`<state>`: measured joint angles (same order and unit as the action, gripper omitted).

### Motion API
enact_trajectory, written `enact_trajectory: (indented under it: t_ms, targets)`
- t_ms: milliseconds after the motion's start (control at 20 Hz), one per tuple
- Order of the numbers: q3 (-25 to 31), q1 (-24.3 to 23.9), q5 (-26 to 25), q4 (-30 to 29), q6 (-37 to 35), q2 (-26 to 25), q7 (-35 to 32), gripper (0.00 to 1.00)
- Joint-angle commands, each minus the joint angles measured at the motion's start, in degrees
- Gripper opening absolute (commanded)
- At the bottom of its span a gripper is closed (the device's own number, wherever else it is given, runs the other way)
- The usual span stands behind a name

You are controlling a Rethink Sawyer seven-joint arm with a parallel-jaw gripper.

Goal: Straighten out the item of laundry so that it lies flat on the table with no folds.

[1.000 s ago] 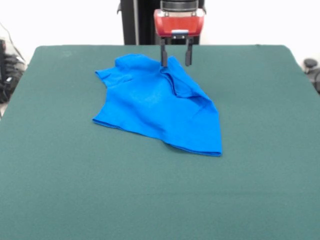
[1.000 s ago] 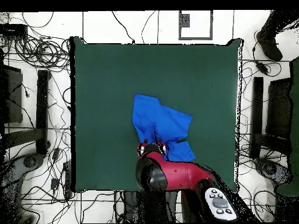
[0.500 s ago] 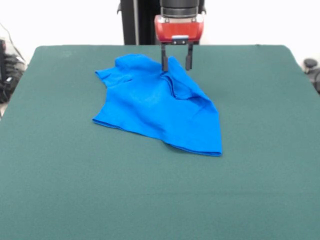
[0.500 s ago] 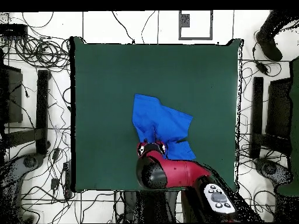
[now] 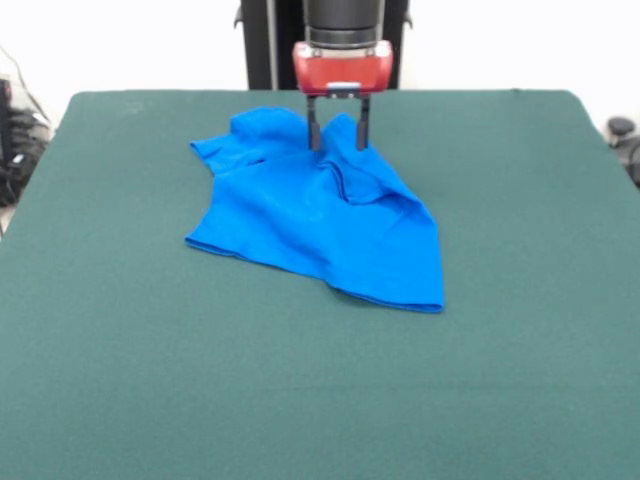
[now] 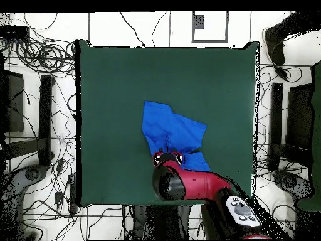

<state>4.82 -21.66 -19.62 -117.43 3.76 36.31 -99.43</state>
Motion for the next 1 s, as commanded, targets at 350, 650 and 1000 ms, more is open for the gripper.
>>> enact_trajectory:
  t_ms: [350, 650, 1000]
  targets:
    - [6.7, -3.4, -2.3, 3.7, -0.4, -3.3, -4.8, 1.00]
    - [6.7, -3.6, -2.8, 4.1, -0.3, -3.8, -4.6, 1.00]
    - [6.3, -2.6, -2.7, 5.1, -0.8, -4.3, -5.0, 1.00]
